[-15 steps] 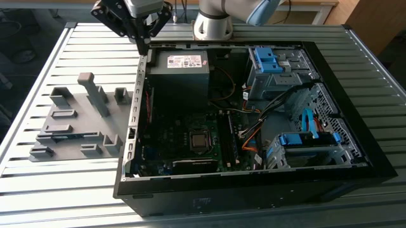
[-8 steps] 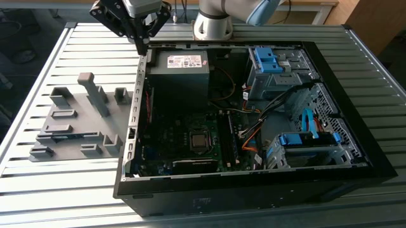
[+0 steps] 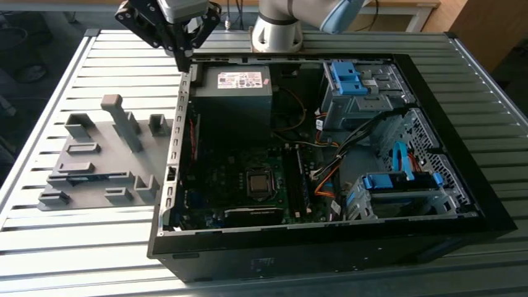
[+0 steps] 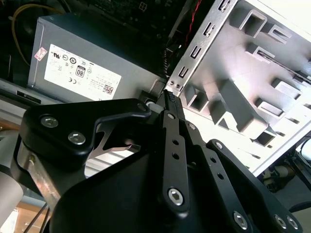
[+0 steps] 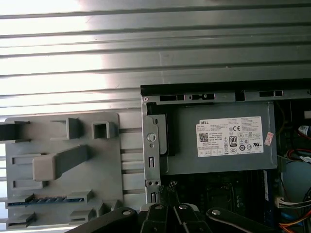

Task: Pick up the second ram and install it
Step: 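Reach for the second ram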

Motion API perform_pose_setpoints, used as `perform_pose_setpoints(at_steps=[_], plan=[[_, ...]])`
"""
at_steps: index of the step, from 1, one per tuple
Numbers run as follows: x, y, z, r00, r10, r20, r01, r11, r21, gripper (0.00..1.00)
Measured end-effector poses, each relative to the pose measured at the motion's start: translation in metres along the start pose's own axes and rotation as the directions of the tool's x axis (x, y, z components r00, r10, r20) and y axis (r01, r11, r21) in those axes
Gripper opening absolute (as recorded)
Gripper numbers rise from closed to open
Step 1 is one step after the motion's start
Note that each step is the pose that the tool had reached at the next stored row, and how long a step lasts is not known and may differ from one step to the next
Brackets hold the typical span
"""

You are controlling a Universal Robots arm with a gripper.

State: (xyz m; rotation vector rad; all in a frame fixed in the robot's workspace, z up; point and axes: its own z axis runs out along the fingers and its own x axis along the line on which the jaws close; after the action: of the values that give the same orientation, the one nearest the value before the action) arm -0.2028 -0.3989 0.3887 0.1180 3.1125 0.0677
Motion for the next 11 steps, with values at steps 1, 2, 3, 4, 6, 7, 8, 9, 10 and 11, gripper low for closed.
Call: perform_pose_setpoints(at_steps=[1, 2, 3, 4, 6, 7, 8, 9, 10, 11], plan=[[0.0002, 0.0, 0.0, 1.0, 0.0, 0.0, 0.0, 1.0, 0.0, 0.11], [0.0005, -0.0001, 0.0, 1.0, 0.0, 0.0001, 0.0, 1.0, 0.0, 0.11], [0.0007, -0.0001, 0.0, 1.0, 0.0, 0.0, 0.0, 1.0, 0.0001, 0.11], [0.001, -0.0001, 0.0001, 1.0, 0.0, 0.0001, 0.0, 1.0, 0.0, 0.11], [0.0014, -0.0001, 0.0, 1.0, 0.0, 0.0, 0.0, 1.0, 0.0, 0.11], [0.0016, -0.0001, 0.0001, 1.0, 0.0, 0.0, 0.0, 1.0, 0.0, 0.11], [0.0018, -0.0001, 0.0001, 1.0, 0.0, 0.0, 0.0, 1.0, 0.0, 0.11], [0.002, -0.0002, 0.0001, 1.0, 0.0, 0.0, 0.0, 1.0, 0.0, 0.11], [0.0023, -0.0002, 0.0001, 1.0, 0.0, 0.0, 0.0, 1.0, 0.0, 0.11], [0.0025, -0.0002, 0.0001, 1.0, 0.0, 0.0, 0.0, 1.0, 0.0, 0.11]])
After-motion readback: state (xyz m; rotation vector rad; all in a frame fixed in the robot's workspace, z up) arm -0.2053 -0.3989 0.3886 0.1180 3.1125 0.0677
